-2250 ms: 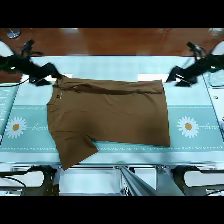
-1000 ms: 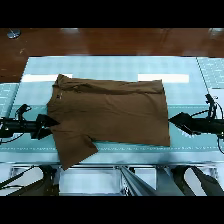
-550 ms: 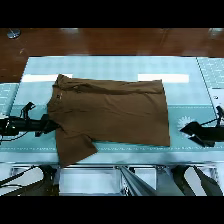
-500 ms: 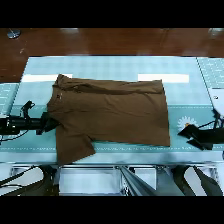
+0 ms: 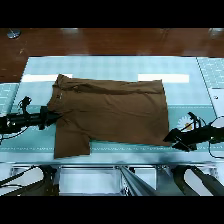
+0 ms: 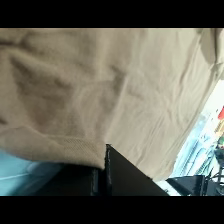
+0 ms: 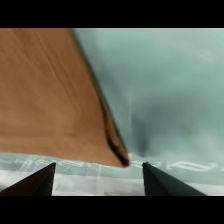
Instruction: Fold the shirts.
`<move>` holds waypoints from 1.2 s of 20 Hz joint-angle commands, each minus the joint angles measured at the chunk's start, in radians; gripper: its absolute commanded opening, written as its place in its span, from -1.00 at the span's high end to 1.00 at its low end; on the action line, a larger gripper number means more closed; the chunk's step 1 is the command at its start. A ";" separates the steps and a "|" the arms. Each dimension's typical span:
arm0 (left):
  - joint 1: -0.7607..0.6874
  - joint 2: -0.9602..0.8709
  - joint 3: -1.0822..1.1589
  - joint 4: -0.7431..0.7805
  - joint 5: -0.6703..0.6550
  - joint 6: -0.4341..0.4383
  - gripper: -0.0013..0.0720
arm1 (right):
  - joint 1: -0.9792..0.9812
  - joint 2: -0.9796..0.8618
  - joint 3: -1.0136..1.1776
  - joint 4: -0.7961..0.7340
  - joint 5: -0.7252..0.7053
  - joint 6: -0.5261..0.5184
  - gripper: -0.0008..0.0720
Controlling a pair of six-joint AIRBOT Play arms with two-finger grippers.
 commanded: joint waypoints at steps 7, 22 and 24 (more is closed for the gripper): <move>-0.039 0.000 0.033 -0.011 0.009 0.019 0.89 | 0.207 -0.068 0.045 0.234 -0.277 -0.043 0.89; -0.110 0.389 1.133 0.047 -0.016 -0.251 0.89 | 0.237 0.089 1.407 -0.004 0.011 0.099 0.89; -0.111 0.469 1.204 0.243 -0.036 -0.370 0.89 | 0.237 0.196 1.415 -0.017 0.084 0.098 0.89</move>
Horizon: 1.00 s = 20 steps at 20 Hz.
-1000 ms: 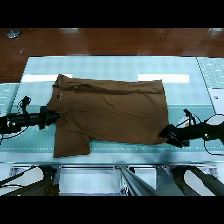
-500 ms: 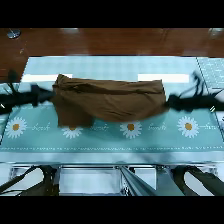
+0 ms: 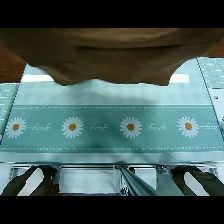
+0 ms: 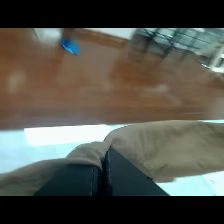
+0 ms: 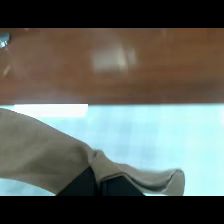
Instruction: Fold the shirts.
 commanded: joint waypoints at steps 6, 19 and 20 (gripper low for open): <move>-0.114 0.383 0.164 0.713 -0.054 -0.261 0.89 | 0.000 0.385 0.097 -0.308 0.224 0.076 0.89; -0.355 0.426 -0.094 0.955 -0.264 -0.377 0.89 | 0.000 0.433 -0.195 -0.392 0.383 0.121 0.89; -0.355 0.395 -0.156 0.919 -0.251 -0.376 0.89 | 0.000 0.413 -0.259 -0.363 0.344 0.104 0.89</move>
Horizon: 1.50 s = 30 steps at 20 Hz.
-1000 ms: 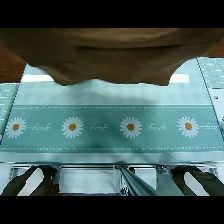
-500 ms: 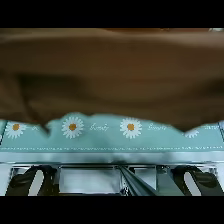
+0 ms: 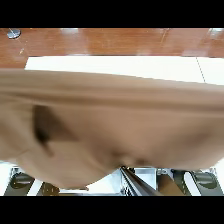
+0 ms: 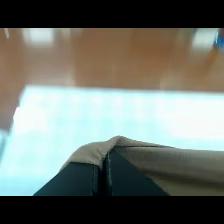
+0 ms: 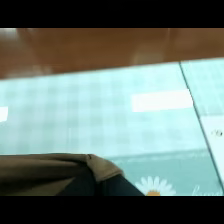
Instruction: Fold the shirts.
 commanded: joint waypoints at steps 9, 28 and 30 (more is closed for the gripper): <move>-0.006 -0.559 -0.335 -0.163 0.547 -0.009 0.89 | 0.000 -0.652 -0.314 0.259 -0.554 -0.185 0.89; -0.002 -1.234 -0.077 -0.358 0.608 -0.081 0.89 | 0.007 -1.425 0.159 0.531 -0.634 -0.110 0.89; 0.010 -1.224 -0.058 -0.376 0.560 -0.103 0.89 | -0.008 -1.419 0.159 0.554 -0.562 -0.113 0.89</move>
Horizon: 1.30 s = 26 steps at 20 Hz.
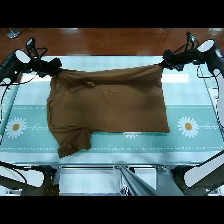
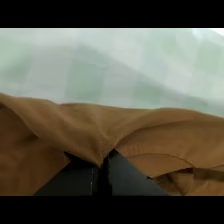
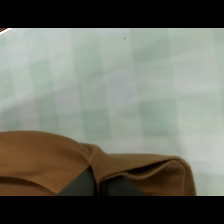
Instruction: Fold the shirts.
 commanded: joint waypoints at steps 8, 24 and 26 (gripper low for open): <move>0.115 0.014 0.105 -0.003 -0.491 0.131 0.89 | -0.082 0.024 -0.008 -0.004 0.465 -0.140 0.89; 0.126 0.047 -0.163 0.067 -0.646 0.097 -0.95 | -0.073 0.114 -0.219 0.001 0.428 -0.167 -0.72; 0.155 0.095 -0.191 0.124 -0.745 0.076 -0.95 | -0.118 0.225 -0.278 -0.045 0.392 -0.195 -0.72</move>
